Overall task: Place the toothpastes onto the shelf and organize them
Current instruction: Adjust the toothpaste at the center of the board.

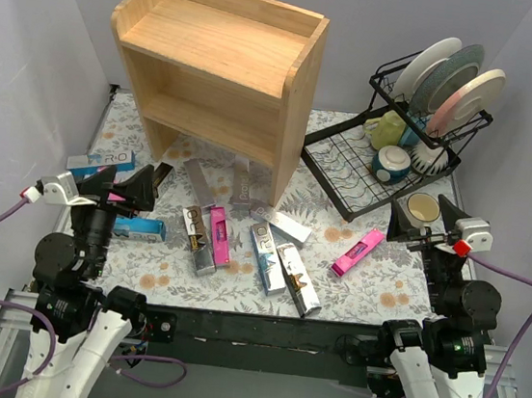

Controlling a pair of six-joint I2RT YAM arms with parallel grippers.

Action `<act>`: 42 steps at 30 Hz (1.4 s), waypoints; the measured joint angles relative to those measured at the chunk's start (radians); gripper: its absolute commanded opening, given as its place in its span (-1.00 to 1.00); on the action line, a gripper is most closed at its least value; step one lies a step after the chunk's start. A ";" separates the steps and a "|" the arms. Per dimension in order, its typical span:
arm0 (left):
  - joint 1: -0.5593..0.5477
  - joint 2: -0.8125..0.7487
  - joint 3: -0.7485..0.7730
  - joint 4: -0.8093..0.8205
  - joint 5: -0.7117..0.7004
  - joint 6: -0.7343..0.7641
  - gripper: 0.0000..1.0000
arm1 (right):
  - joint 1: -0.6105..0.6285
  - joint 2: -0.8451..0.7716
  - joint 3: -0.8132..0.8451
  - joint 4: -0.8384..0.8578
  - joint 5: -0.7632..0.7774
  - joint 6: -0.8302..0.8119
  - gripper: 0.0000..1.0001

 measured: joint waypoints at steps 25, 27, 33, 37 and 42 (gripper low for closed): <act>0.000 0.187 0.019 -0.140 0.024 -0.107 0.96 | 0.013 0.101 -0.019 -0.077 -0.177 0.095 0.97; 0.000 0.204 0.016 -0.146 0.040 -0.123 0.96 | 0.013 0.148 -0.005 -0.111 -0.207 0.114 0.97; 0.000 0.234 -0.024 -0.146 0.095 -0.146 0.96 | 0.013 0.348 0.068 -0.244 -0.287 0.204 0.97; 0.000 0.248 -0.067 -0.144 0.133 -0.143 0.96 | 0.013 0.510 0.108 -0.341 -0.385 0.239 0.97; 0.000 0.250 -0.128 -0.138 0.162 -0.166 0.96 | 0.025 0.670 0.127 -0.411 -0.449 0.263 0.97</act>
